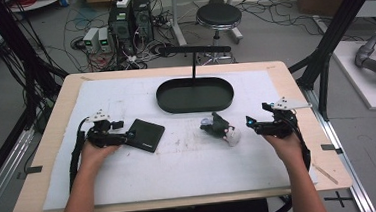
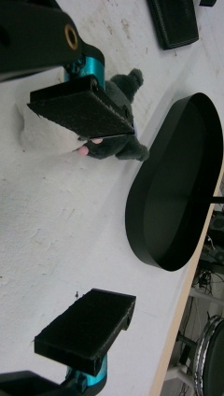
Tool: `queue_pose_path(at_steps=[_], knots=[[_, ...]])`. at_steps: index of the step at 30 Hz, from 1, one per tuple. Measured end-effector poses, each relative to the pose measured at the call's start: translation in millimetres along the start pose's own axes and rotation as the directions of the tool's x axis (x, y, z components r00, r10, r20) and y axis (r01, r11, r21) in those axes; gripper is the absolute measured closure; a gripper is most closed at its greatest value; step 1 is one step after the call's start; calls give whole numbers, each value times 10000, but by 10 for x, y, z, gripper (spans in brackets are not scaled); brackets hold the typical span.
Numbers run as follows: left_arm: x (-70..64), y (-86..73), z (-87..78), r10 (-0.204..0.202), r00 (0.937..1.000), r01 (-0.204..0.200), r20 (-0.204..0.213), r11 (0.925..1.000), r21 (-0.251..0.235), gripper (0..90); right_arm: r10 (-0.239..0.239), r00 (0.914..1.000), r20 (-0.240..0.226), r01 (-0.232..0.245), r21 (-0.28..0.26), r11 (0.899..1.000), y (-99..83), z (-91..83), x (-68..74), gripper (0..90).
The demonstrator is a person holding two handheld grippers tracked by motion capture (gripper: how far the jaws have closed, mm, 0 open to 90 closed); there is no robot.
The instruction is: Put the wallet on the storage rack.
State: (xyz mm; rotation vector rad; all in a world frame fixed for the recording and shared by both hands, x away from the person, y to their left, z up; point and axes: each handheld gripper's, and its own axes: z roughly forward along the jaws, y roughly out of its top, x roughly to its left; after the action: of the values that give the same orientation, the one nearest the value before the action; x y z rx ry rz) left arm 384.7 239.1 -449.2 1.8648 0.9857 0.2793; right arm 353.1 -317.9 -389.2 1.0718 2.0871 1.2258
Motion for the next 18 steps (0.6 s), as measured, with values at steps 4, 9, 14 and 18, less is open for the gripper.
queue_pose_path(at_steps=[4,9,14,18], knots=[[-7,7,22,-3,9996,9,-286,9998,218,305,93,10000,21,-93,-14,10000,-11,-15,-1,165],[-71,37,113,314,9986,-267,-437,9942,1040,353,97,10000,18,-97,5,10000,-17,-21,4,165],[-76,50,159,-204,9997,221,-152,9924,1207,390,75,10000,8,-75,32,10000,-17,-20,8,165],[-66,46,156,-405,9991,418,-133,9926,1138,439,97,9999,-28,-97,54,9999,-18,-14,11,165]])
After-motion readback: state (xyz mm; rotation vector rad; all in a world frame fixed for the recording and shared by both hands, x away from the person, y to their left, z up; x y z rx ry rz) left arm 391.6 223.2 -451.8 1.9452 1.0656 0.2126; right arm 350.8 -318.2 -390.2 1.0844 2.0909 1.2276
